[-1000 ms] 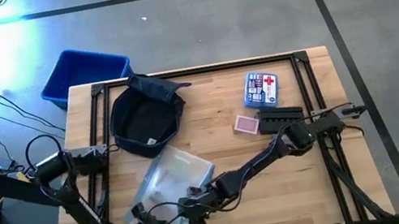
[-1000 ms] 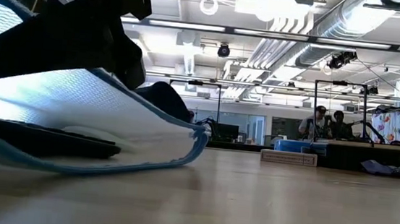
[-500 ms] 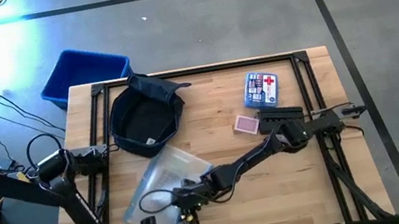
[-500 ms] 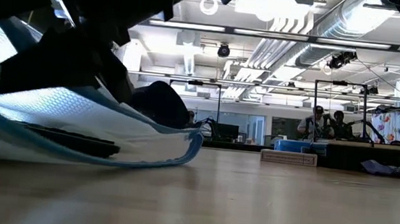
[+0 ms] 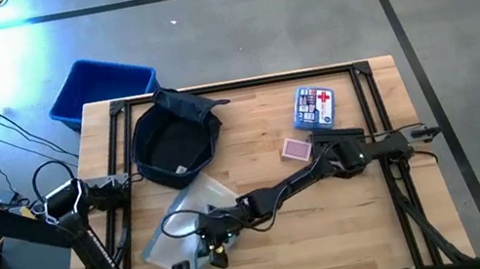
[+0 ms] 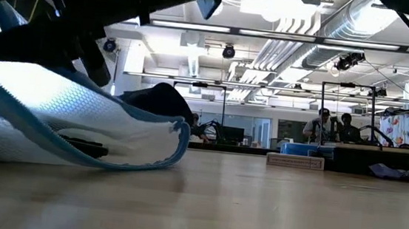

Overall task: Unpack backpack
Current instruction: Put the white charger adapter into the transparent zip bag

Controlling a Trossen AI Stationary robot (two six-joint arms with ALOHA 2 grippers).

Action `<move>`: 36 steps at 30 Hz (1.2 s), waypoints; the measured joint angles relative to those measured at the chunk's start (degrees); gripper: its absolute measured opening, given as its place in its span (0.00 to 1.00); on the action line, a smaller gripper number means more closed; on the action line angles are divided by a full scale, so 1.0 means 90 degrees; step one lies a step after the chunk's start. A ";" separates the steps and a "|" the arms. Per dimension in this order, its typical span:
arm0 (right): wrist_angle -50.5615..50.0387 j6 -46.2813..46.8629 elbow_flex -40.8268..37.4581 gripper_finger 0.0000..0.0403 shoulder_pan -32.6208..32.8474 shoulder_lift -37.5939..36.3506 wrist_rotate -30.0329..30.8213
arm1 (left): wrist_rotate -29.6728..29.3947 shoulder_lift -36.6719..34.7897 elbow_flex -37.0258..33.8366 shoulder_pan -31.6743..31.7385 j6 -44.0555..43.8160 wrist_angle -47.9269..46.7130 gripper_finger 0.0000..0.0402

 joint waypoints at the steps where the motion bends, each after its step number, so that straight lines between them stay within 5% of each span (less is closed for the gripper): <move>1: 0.0006 0.0028 0.0002 0.42 -0.0036 0.0040 0.0069 | -0.0001 0.0000 0.0000 0.0000 -0.0009 0.0001 0.00; 18: -0.1417 0.0235 0.0004 0.42 -0.0511 0.0124 0.1786 | -0.0106 0.0000 0.0002 0.0000 0.0000 -0.0002 0.00; 27: -0.1410 0.0418 0.0000 0.85 -0.0570 0.0111 0.2651 | -0.0117 0.0000 0.0002 -0.0019 -0.0002 -0.0002 0.00; 36: -0.1996 0.0241 0.0423 0.91 -0.0340 0.0054 0.3375 | -0.0201 0.0000 -0.0003 -0.0056 0.0003 0.0004 0.00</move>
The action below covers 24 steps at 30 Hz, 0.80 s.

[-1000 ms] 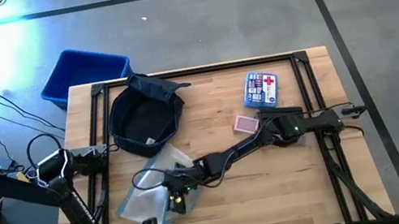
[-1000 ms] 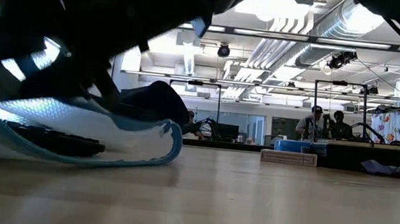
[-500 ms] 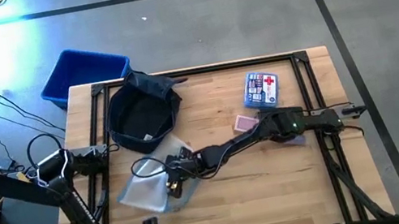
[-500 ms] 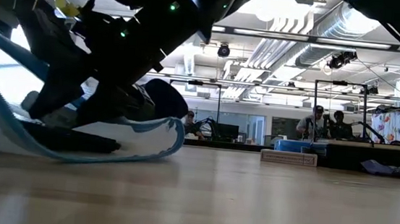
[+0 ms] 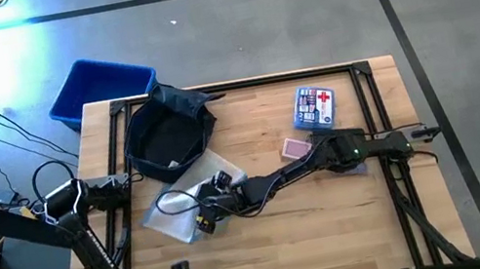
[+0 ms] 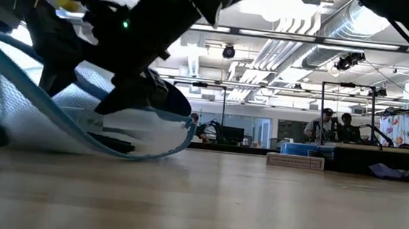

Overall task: Unpack backpack
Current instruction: Put the white charger adapter into the transparent zip bag

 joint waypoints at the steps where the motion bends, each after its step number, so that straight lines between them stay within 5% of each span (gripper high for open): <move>1: -0.0219 -0.0068 0.0146 0.89 0.0029 0.0000 0.0077 | -0.0032 0.0000 -0.0042 -0.0005 -0.0002 0.0044 0.00; 15: -0.3783 -0.0123 0.1400 0.71 0.0411 -0.0017 -0.0316 | -0.0090 0.0000 -0.0250 -0.0087 -0.0223 0.0067 0.00; 24: -0.5599 0.0560 0.1376 0.63 0.0791 -0.0017 0.0489 | -0.0191 0.0000 -0.0250 -0.0093 -0.0195 0.0070 0.00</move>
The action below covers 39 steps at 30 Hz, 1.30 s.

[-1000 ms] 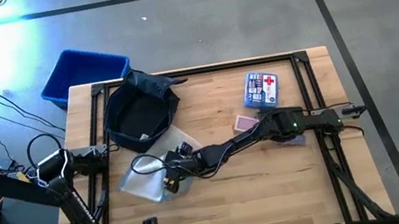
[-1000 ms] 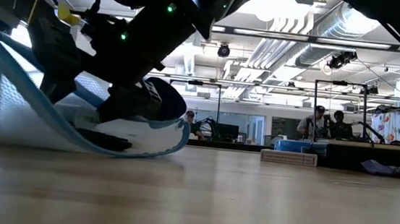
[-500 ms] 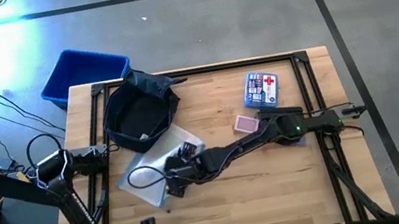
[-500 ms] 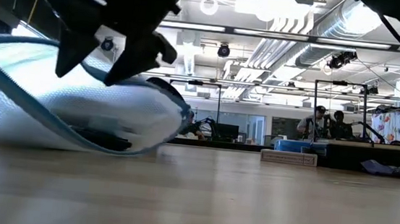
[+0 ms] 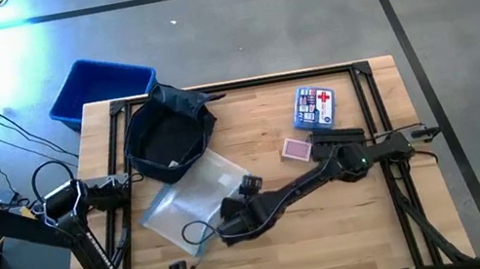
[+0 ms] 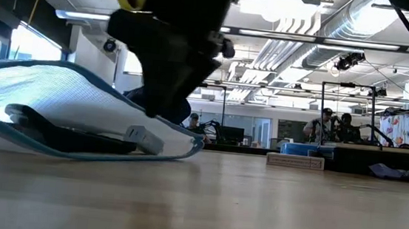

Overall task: Unpack backpack
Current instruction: Put the white charger adapter into the transparent zip bag, then put the purple granola bar into the transparent zip bag

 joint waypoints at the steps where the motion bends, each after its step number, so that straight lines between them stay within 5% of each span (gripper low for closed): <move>1: -0.0070 0.0007 0.0000 0.62 0.0030 0.0000 0.0011 | -0.0016 0.0000 0.0000 -0.0003 0.0027 0.0006 0.00; 8: 0.0093 -0.0418 0.0000 0.57 -0.0016 0.0272 -0.0332 | -0.0338 0.0000 0.0000 -0.0087 0.0090 0.0004 0.00; 22: 0.1755 -0.1079 0.0004 0.02 -0.1405 0.0740 -0.0439 | -0.1848 0.0040 0.0000 -0.0440 0.0205 0.0091 0.00; 29: 0.2106 -0.1445 0.0112 0.03 -0.1087 0.0729 0.1106 | -0.2055 0.0056 -0.0002 -0.0532 0.0316 0.0210 0.00; 39: 0.0594 -0.1633 0.0385 0.01 -0.0064 0.0609 0.0184 | -0.2102 0.0058 -0.0002 -0.0590 0.0321 0.0225 0.00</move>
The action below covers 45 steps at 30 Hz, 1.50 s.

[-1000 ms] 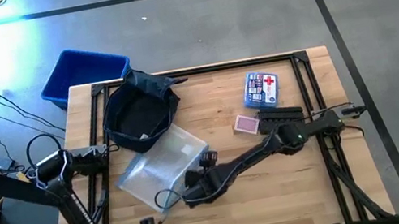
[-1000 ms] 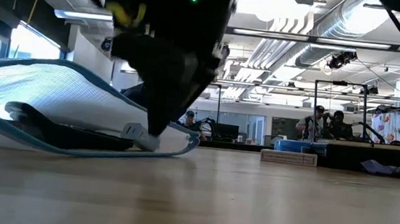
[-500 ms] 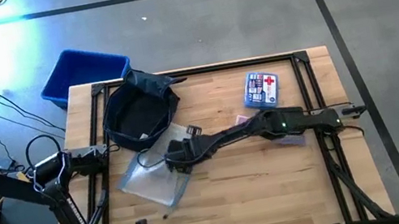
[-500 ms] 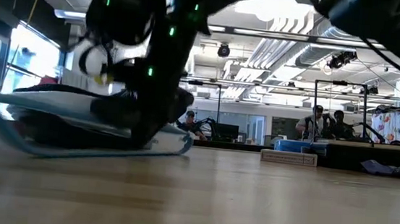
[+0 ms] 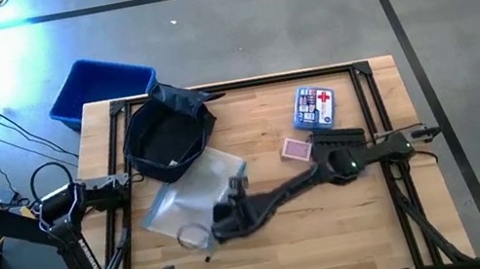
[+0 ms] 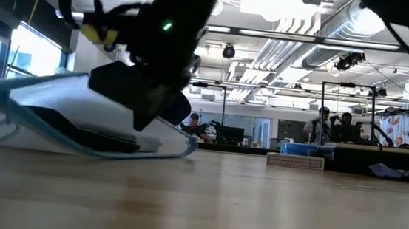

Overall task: Unpack backpack
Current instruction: Put the purple granola bar into the transparent zip bag

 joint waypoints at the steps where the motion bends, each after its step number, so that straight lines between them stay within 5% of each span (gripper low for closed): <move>1: -0.0199 0.0038 0.0006 0.01 0.0156 -0.0041 -0.0199 | 0.0000 0.0000 0.0000 0.0000 0.0000 0.0000 0.00; 10: -0.1726 0.0584 -0.0001 0.01 0.1556 -0.0109 -0.1276 | -0.0119 0.0002 0.0000 0.0002 -0.0005 0.0005 0.00; 14: -0.2737 0.1164 -0.0001 0.01 0.1713 -0.0109 -0.1174 | -0.0145 0.0002 -0.0038 -0.0026 -0.0010 0.0125 0.00; 20: -0.2692 0.1139 -0.0508 0.01 0.1628 -0.0622 -0.1295 | -0.0143 0.0010 -0.0429 -0.0041 0.0100 0.0699 0.00; 25: -0.2658 0.1735 -0.2093 0.01 0.1442 -0.1870 -0.1297 | -0.0130 0.0010 -0.0549 -0.0039 0.0104 0.0818 0.00; 30: -0.1871 0.3038 -0.4551 0.01 0.1362 -0.3820 -0.1631 | -0.0147 0.0010 -0.0549 -0.0034 0.0155 0.0853 0.00; 37: -0.0363 0.6511 -0.7797 0.01 0.1296 -0.6490 -0.1770 | -0.0185 0.0010 -0.0549 0.0031 0.0160 0.0889 0.00; 41: 0.0123 0.7984 -0.9026 0.01 0.1258 -0.7395 -0.1511 | -0.0192 0.0010 -0.0549 0.0121 0.0165 0.0891 0.00; 45: 0.0683 0.8285 -0.9878 0.05 0.0929 -0.7814 -0.1905 | -0.0162 0.0010 -0.0549 0.0206 0.0170 0.0908 0.00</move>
